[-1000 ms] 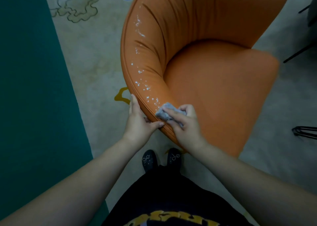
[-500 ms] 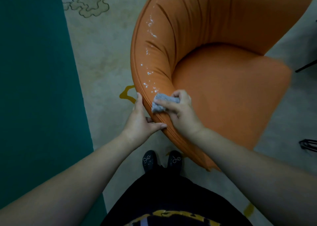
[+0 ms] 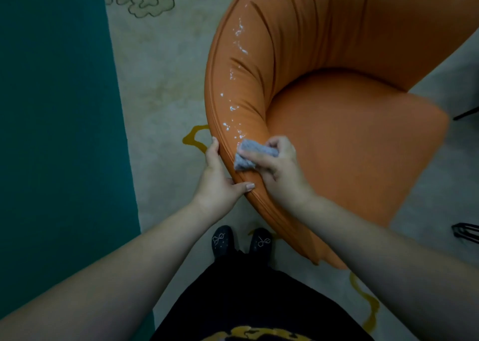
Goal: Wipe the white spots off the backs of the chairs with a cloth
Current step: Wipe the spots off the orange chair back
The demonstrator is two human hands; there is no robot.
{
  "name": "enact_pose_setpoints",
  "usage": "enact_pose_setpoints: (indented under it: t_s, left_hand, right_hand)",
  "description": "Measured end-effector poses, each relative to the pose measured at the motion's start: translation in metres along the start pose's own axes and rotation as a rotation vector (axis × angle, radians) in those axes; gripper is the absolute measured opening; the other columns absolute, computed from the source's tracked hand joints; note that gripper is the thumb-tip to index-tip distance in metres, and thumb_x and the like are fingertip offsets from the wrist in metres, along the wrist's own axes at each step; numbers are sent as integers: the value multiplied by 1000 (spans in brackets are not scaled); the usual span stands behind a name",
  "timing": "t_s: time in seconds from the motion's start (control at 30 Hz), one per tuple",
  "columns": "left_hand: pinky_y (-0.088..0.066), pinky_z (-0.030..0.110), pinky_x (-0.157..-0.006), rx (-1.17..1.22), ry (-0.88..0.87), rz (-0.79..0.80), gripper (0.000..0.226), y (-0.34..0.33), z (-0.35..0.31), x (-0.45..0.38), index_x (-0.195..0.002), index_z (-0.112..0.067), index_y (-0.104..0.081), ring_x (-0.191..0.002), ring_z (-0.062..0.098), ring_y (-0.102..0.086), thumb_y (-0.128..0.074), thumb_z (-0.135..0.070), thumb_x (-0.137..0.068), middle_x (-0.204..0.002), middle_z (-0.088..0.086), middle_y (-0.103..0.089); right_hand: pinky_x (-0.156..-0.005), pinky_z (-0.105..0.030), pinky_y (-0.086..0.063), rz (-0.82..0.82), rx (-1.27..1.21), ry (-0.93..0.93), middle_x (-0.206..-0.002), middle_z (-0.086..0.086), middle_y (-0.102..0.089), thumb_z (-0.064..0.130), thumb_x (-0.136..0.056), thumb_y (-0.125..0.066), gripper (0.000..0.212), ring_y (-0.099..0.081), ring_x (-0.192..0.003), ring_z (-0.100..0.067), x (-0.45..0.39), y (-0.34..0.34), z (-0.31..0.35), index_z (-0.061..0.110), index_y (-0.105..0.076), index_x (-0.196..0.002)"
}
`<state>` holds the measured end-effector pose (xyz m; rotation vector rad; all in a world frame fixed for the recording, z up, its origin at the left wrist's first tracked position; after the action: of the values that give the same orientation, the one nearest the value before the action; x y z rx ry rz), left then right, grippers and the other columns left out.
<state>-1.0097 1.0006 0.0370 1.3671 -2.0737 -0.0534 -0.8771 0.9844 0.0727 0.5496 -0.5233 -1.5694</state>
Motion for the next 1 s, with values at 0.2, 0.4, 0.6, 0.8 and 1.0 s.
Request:
enact_pose_setpoints:
  t_s: [0.2, 0.4, 0.6, 0.8, 1.0]
  left_hand:
    - [-50, 42, -95, -38, -13, -3, 123, 0, -3, 3, -151, -23, 11, -118, 33, -55, -82, -9, -71, -156, -5, -17]
    - [-47, 46, -99, 5, 4, 10, 124, 4, -5, 3, -152, -28, 11, -121, 27, -54, -82, -13, -72, -156, -10, -18]
    - [-53, 47, -90, 108, -11, 26, 118, 5, -5, 1, -152, -28, 2, -98, 24, -68, -81, -8, -72, -152, -12, -31]
    - [-48, 47, -97, 105, -16, 21, 118, 17, -9, -18, -152, -28, -4, -118, 26, -57, -85, -13, -67, -148, -5, -38]
    - [-54, 34, -89, 1, -98, 6, 105, 46, -31, -51, -148, -22, -19, -100, 2, -63, -86, -17, -67, -122, -24, -45]
  right_hand:
    - [-97, -31, -37, -110, -111, -68, -107, -5, -38, -2, -85, -64, 51, -45, -105, -34, 4, 4, -7, 32, -55, -122]
    - [-95, -18, -27, -12, -54, -31, -111, -9, -40, 0, -83, -66, 47, -42, -109, -32, -2, -3, -1, 30, -63, -119]
    - [-96, -20, -29, -21, -43, 7, -112, -8, -39, -1, -84, -65, 46, -42, -110, -31, -35, -4, 7, 27, -65, -120]
    - [-94, -21, -29, -20, -11, 41, -108, -14, -43, -2, -81, -68, 44, -44, -102, -36, -19, -6, 5, 25, -69, -115]
    - [-96, -25, -33, -70, 17, 34, -111, -15, -44, 2, -84, -66, 39, -42, -105, -33, -87, -11, 15, 27, -71, -113]
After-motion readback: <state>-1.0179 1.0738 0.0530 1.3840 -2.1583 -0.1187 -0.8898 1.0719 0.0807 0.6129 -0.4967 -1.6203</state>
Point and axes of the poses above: each hand's wrist, its own x-axis away from the middle knuckle, its own y-axis out of the back of the hand, z = x × y, the point moved 10 cm from there along -x, towards the middle knuckle
